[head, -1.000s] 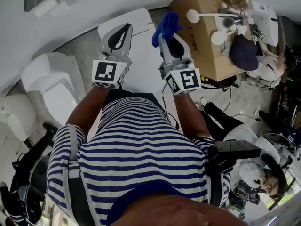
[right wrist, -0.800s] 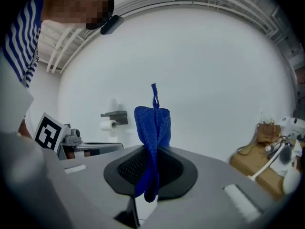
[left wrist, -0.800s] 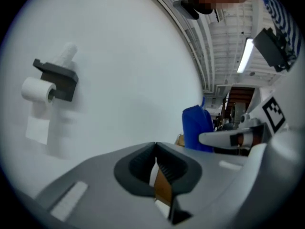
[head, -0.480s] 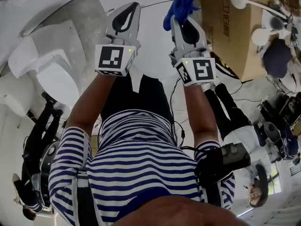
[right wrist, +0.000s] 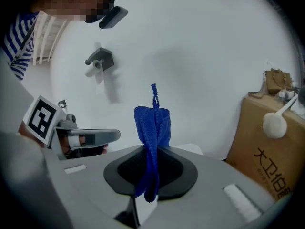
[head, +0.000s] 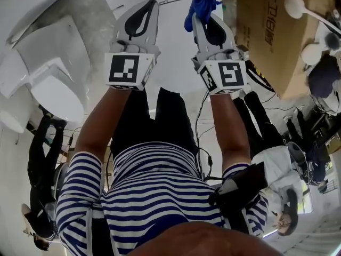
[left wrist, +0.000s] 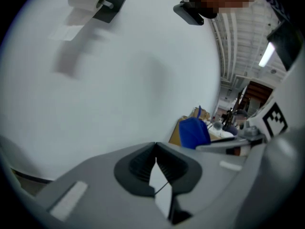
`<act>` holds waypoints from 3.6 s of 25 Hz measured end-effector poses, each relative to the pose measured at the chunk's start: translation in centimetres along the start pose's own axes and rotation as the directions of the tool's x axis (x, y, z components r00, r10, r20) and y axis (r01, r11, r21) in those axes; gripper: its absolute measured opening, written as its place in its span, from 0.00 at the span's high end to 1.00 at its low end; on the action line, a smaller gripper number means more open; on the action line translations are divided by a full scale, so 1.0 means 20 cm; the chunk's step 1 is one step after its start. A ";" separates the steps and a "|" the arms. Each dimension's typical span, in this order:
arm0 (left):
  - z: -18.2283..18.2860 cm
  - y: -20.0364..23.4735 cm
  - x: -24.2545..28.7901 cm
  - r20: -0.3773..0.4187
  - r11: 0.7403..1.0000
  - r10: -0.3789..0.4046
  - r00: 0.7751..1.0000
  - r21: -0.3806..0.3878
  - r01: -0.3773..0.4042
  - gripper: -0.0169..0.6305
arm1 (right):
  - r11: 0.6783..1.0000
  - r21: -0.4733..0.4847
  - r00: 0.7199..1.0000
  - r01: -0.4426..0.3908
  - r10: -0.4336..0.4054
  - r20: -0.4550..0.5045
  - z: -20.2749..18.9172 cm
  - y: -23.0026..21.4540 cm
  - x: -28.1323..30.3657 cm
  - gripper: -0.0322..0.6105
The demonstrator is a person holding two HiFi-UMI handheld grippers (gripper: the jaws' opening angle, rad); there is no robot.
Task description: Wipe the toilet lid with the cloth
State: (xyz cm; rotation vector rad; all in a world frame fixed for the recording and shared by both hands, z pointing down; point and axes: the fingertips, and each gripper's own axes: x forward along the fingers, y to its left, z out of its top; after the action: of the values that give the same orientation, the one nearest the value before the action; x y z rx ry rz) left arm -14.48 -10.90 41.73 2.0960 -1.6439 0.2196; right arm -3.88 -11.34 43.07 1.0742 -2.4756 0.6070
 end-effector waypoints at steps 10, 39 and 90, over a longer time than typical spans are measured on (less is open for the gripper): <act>-0.06 0.10 -0.06 -0.039 1.000 -0.009 0.999 -0.011 0.008 0.97 | 0.990 -0.072 0.960 0.120 -0.135 -0.247 -0.13 -0.42 0.49 0.87; -0.18 0.27 -0.20 -0.099 0.998 -0.011 0.995 -0.055 0.005 0.97 | 0.960 -0.225 0.741 0.168 -0.273 -0.613 -0.41 -0.73 0.97 0.88; -0.17 -0.18 -0.19 -0.104 0.993 -0.113 0.988 -0.048 0.108 0.97 | 0.987 -0.057 0.813 0.153 -0.159 -0.560 -0.38 -0.68 0.51 0.88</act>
State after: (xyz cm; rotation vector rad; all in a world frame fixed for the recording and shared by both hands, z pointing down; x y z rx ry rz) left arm -11.47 -5.42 42.30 2.0987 -1.4538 0.2543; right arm 1.14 -21.79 57.56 0.9147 -1.8540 0.7351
